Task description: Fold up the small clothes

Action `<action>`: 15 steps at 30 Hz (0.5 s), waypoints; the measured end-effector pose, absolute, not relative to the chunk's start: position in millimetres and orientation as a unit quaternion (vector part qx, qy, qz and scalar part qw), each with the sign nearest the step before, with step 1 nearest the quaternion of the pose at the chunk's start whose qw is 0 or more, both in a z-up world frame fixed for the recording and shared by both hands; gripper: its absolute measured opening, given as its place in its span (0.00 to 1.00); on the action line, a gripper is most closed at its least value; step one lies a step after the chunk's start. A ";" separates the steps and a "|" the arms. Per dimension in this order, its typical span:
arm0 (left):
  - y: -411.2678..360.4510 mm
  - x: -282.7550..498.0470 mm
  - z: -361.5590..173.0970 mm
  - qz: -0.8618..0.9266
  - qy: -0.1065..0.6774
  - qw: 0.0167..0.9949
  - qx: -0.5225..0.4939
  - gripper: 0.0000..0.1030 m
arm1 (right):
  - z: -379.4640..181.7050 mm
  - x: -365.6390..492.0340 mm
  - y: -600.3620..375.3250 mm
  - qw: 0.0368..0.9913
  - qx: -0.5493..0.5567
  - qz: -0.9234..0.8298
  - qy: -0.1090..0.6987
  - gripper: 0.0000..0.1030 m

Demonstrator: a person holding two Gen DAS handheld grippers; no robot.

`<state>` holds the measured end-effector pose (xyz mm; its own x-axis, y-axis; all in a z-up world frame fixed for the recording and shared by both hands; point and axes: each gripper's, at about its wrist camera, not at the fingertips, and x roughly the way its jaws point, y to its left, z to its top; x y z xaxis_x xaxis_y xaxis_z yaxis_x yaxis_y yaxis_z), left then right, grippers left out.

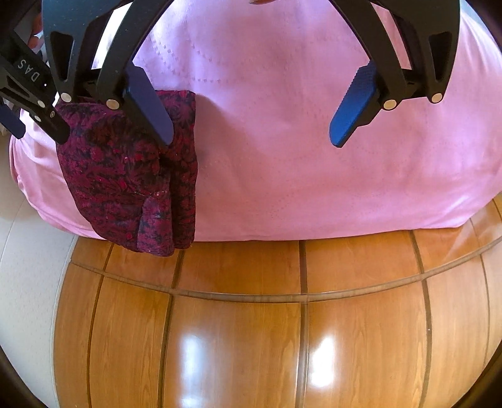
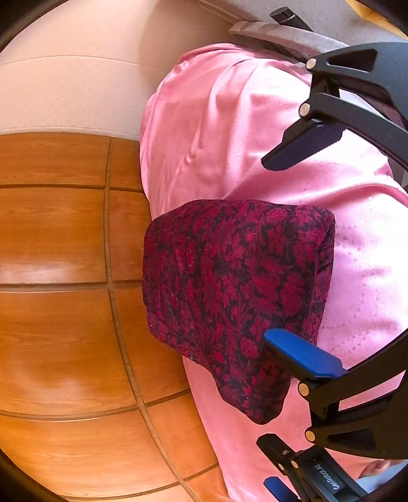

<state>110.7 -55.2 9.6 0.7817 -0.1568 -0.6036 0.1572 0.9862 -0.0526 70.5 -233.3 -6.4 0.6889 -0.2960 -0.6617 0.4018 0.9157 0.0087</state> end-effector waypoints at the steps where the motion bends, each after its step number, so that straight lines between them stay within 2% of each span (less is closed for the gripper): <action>1: -54.6 109.3 9.6 -0.084 0.320 0.944 0.001 0.96 | -6.4 69.9 -233.0 0.915 0.079 -0.191 0.347 0.98; 15: -50.2 98.1 9.4 -0.078 0.315 0.946 0.003 0.96 | -9.8 66.1 -221.5 0.918 0.060 -0.185 0.346 0.98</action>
